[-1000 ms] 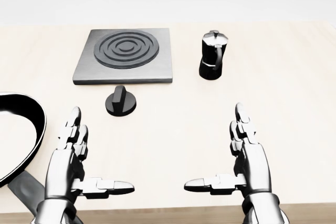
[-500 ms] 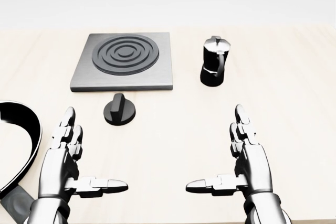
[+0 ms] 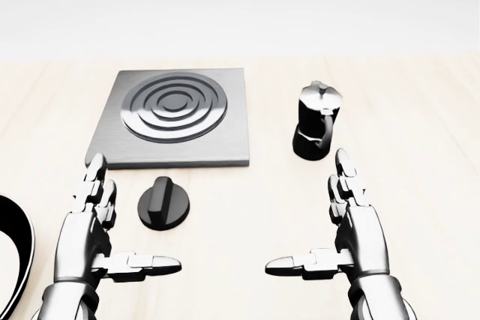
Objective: Turn on the stove.
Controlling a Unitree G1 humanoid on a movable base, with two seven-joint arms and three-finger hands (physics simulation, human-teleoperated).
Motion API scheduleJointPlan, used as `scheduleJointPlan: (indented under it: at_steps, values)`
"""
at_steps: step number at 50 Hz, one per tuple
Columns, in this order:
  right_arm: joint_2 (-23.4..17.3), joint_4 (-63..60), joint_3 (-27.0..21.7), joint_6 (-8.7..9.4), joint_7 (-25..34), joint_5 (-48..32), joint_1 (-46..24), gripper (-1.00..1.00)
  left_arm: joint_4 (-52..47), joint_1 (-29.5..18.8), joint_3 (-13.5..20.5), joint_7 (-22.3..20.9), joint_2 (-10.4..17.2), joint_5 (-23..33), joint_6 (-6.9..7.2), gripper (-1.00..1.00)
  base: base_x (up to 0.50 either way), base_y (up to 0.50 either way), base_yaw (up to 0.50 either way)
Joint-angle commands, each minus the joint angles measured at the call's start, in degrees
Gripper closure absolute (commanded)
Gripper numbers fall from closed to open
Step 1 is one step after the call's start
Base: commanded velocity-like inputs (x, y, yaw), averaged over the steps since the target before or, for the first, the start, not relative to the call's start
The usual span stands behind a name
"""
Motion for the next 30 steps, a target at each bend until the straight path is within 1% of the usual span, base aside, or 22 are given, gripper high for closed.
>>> scheduleJointPlan:
  at_steps: [1, 3, 5, 8, 9, 13, 14, 16, 19, 20, 22, 23, 24, 25, 27, 29, 30]
  values:
    - [0.09, -0.01, 0.13, 0.14, -0.14, -0.25, 0.16, -1.00, -0.05, -0.01, 0.09, 0.02, 0.08, 0.11, 0.23, -1.00, 0.27, 0.00, 0.00]
    - [0.09, 0.25, 0.17, -0.06, -0.44, -0.56, -0.17, -1.00, 0.07, -0.11, 0.10, 0.02, 0.08, 0.13, 0.26, -1.00, 0.06, 0.00, 0.00]
    - [0.07, 0.53, 0.09, 0.06, -0.40, -0.42, -0.32, -1.00, 0.66, -0.33, 0.17, 0.02, 0.11, 0.13, -0.06, -1.00, 0.00, 0.00, 0.00]
    - [-0.02, 0.78, 0.00, 0.14, -0.45, -0.49, -0.52, -1.00, 0.98, -0.66, 0.28, 0.03, 0.19, 0.06, -0.01, -1.00, 0.00, 0.00, 0.00]
    - [-0.04, 0.86, -0.01, 0.14, -0.50, -0.56, -0.60, -1.00, 0.65, -0.69, 0.28, 0.06, 0.21, 0.03, 0.35, -1.00, 0.00, 0.00, 0.00]
    - [-0.11, 0.47, 0.07, 0.53, -0.46, -0.74, -0.67, -1.00, 0.79, -1.00, 0.43, 0.09, 0.33, -0.01, 0.53, -1.00, 0.00, 0.00, 0.00]
    - [-0.10, 0.72, 0.04, 0.40, -0.45, -0.75, -0.72, -1.00, 0.76, -1.10, 0.46, 0.12, 0.37, 0.00, 0.67, -1.00, 0.00, 0.00, 0.00]
    - [-0.09, 0.95, 0.07, 0.19, -0.37, -0.78, -0.70, -1.00, 1.17, -1.47, 0.60, 0.17, 0.49, 0.03, 0.69, -1.00, 0.00, 0.00, 0.00]
    - [-0.05, 0.22, 0.13, 0.76, -0.35, -0.79, -0.57, -1.00, 2.22, -2.14, 0.82, 0.26, 0.73, 0.16, 0.54, -1.00, 0.00, 0.00, 0.00]
    - [-0.04, 0.07, 0.16, 0.90, -0.34, -0.81, -0.59, -1.00, 2.53, -2.37, 0.89, 0.27, 0.78, 0.12, 0.66, -1.00, 0.00, 0.00, 0.00]
    - [-0.01, 0.36, 0.20, 0.72, -0.30, -0.85, -0.67, -1.00, 3.21, -2.79, 0.75, 0.77, 0.95, 0.88, 1.82, -1.00, 0.00, 0.00, 0.00]
    - [0.03, 0.40, 0.22, 0.56, -0.25, -0.79, -0.61, -1.00, 3.80, -2.99, 0.72, 0.69, 0.89, 0.83, 1.85, -1.00, 0.00, 0.00, 0.00]
    - [0.06, 0.07, 0.27, 0.77, -0.26, -0.79, -0.52, -1.00, 3.88, -3.06, 0.73, 0.62, 0.86, 0.68, 2.06, -1.00, 0.00, 0.00, 0.00]
    - [0.06, 0.25, 0.27, 0.67, -0.28, -0.81, -0.54, -1.00, 4.29, -3.22, 0.72, 0.66, 0.91, 0.80, 1.95, -1.00, 0.00, 0.00, 0.00]
    - [0.05, 0.28, 0.28, 0.75, -0.23, -0.78, -0.56, -1.00, 4.75, -3.69, 0.79, 0.49, 1.02, 0.64, 2.62, -1.00, 0.00, 0.00, 0.00]
    - [0.04, 0.21, 0.27, 0.88, -0.23, -0.77, -0.58, -1.00, 5.64, -4.16, 0.80, 0.51, 1.15, 0.81, 2.42, -1.00, 0.00, 0.00, 0.00]
    - [0.05, 0.38, 0.27, 0.64, -0.20, -0.76, -0.54, -1.00, 6.25, -4.46, 0.86, 0.42, 1.20, 0.72, 2.49, -1.00, 0.00, 0.00, 0.00]
